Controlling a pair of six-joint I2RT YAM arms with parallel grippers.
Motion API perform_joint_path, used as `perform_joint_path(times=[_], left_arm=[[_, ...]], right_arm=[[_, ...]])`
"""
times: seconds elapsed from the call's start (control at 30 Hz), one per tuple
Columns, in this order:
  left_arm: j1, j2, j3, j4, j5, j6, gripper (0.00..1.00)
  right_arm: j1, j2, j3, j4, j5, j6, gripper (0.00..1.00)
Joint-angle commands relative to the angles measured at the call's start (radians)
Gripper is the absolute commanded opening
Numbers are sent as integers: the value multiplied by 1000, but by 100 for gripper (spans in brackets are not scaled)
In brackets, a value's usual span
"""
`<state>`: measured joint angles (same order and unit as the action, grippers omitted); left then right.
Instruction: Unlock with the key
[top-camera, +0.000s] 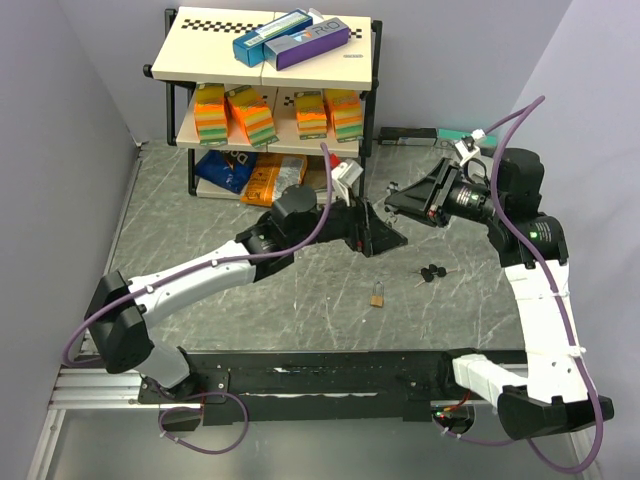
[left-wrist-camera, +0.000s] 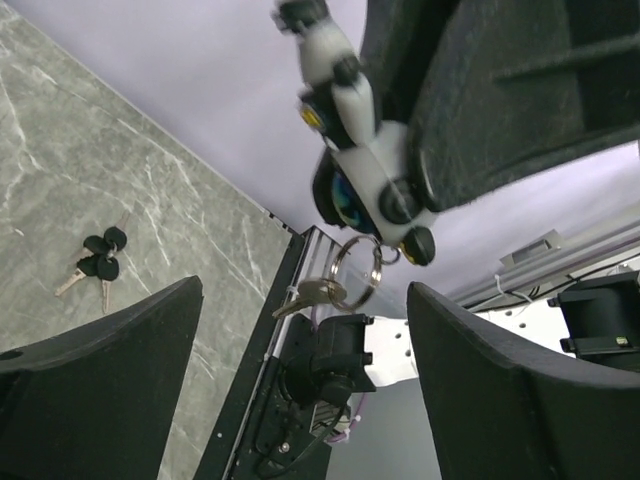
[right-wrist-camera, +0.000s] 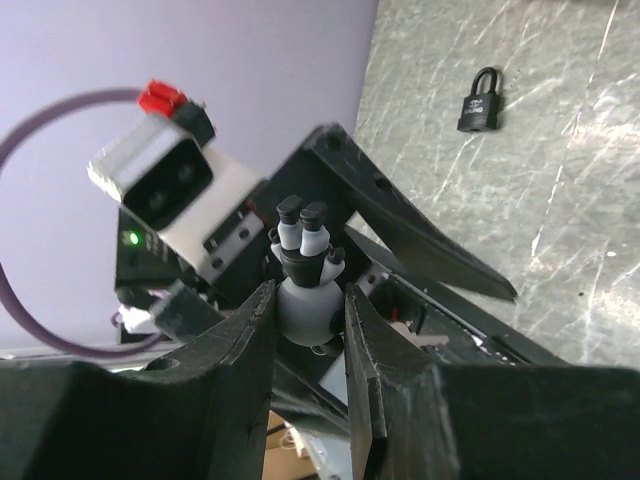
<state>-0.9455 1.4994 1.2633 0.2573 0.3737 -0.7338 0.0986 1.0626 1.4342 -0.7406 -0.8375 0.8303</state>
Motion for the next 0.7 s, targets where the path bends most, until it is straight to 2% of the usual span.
perform_joint_path(times=[0.0,0.1,0.27,0.3,0.5,0.6,0.67], left_arm=[[-29,-1,36,16,-59,37,85],[-36,-16,19,37,-76,37,71],[-42,-45,-5,42,-107,40,60],[-41,-48,-11,43,-108,42,49],[-44,-62,-7,-33,-130,59,14],[-44,-77,-19,-78,-142,68,4],[-45,-85,-28,-95,-139,74,1]], right_arm=[[6,-15,-3,38,-23,64,0],[6,-23,-14,40,-20,67,0],[6,-36,-43,66,-18,90,0],[6,-38,-46,66,-15,89,0],[6,-42,-66,67,5,87,0],[6,-49,-89,82,14,93,0],[6,-53,-106,83,20,90,0]])
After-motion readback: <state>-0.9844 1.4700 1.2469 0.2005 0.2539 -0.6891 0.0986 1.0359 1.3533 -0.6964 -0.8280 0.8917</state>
